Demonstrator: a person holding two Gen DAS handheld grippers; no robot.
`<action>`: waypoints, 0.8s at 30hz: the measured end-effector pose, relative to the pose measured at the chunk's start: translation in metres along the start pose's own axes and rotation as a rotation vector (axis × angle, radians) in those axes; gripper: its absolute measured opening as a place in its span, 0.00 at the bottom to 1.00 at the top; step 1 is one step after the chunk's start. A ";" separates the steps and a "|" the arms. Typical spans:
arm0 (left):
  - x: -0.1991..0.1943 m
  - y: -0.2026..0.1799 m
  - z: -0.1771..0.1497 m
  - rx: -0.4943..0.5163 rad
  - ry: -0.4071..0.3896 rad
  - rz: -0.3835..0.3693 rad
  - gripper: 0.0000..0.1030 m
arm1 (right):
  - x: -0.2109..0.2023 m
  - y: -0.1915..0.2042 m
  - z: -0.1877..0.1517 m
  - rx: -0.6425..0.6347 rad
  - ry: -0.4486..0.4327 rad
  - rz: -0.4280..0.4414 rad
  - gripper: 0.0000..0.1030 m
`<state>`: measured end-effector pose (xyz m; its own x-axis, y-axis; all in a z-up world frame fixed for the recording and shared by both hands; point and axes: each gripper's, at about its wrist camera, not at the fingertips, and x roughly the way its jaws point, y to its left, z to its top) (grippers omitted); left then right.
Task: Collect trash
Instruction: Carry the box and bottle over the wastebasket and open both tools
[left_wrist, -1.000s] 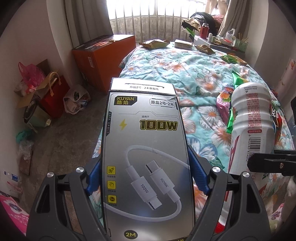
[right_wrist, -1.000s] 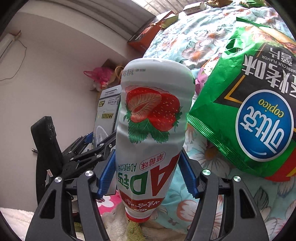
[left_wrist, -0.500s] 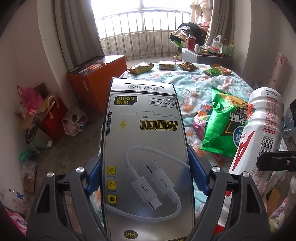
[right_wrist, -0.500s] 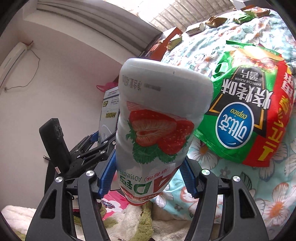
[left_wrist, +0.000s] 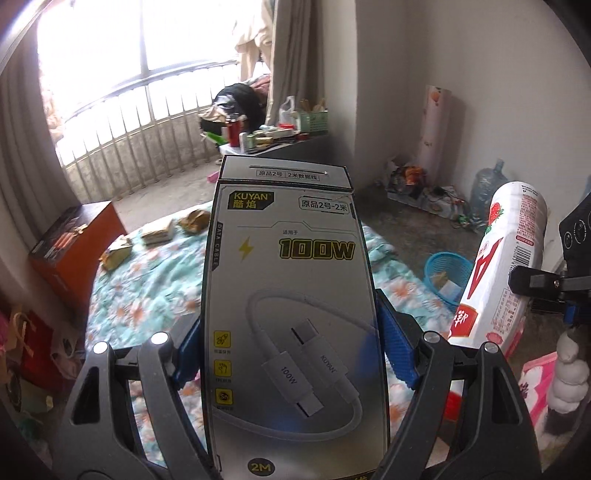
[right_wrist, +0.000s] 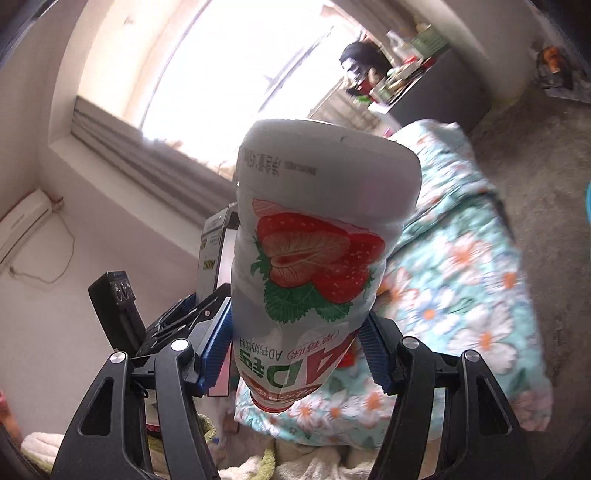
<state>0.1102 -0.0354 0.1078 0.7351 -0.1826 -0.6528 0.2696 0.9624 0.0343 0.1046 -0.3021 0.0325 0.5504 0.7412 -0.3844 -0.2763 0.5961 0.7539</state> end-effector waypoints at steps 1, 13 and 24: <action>0.007 -0.014 0.009 0.020 0.006 -0.035 0.74 | -0.016 -0.008 0.004 0.014 -0.044 -0.019 0.61; 0.153 -0.195 0.088 0.146 0.272 -0.458 0.74 | -0.162 -0.112 0.020 0.200 -0.465 -0.394 0.61; 0.323 -0.343 0.104 0.227 0.437 -0.510 0.74 | -0.169 -0.264 0.056 0.459 -0.532 -0.607 0.61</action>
<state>0.3198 -0.4451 -0.0361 0.1787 -0.4566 -0.8715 0.6720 0.7036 -0.2308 0.1290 -0.6020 -0.0716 0.8191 0.0352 -0.5725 0.4536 0.5711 0.6842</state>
